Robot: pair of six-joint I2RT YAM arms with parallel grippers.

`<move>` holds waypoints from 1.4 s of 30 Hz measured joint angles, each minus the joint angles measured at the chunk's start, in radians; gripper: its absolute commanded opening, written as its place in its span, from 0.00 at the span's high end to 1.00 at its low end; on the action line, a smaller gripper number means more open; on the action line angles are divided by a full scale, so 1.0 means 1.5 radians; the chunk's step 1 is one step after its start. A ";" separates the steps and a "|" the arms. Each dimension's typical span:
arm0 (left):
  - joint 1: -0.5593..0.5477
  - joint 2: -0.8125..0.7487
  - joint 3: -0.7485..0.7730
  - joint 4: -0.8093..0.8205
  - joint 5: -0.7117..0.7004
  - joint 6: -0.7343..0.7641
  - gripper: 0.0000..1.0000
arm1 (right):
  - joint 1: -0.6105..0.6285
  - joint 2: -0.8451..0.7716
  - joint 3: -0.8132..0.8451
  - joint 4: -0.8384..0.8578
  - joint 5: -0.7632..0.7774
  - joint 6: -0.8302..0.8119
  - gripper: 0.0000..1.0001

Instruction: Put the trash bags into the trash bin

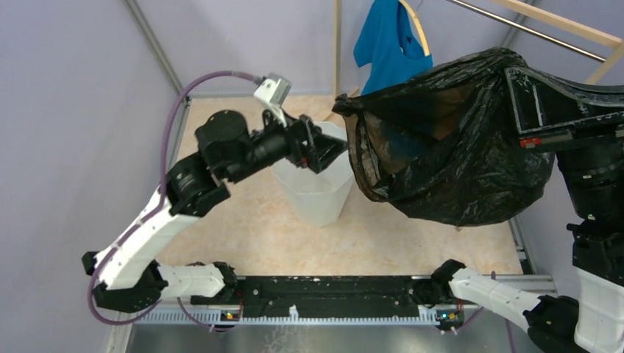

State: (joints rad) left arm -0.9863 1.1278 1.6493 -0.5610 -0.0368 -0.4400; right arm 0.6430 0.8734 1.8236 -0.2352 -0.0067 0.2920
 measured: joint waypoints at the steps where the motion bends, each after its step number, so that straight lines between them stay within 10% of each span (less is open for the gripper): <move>1: 0.021 0.023 0.012 0.018 0.025 -0.010 0.01 | 0.000 0.000 0.006 0.000 -0.005 0.004 1.00; 14: 0.216 0.108 -0.187 0.414 0.407 -0.249 0.05 | 0.000 -0.001 0.020 -0.013 -0.029 0.023 1.00; 22: 0.216 0.108 -0.190 0.565 0.476 -0.312 0.60 | 0.000 -0.002 -0.007 -0.010 -0.032 0.023 1.00; 30: 0.216 0.090 -0.187 0.481 0.428 -0.237 0.99 | 0.000 0.000 -0.016 -0.013 -0.032 0.022 1.00; 42: 0.216 -0.083 -0.060 0.209 0.195 -0.030 1.00 | 0.000 0.071 -0.016 0.046 -0.079 0.056 1.00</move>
State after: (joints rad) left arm -0.6628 1.0027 1.5600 -0.2474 0.2550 -0.4843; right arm 0.6430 0.9806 1.7992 -0.1669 -0.1253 0.3767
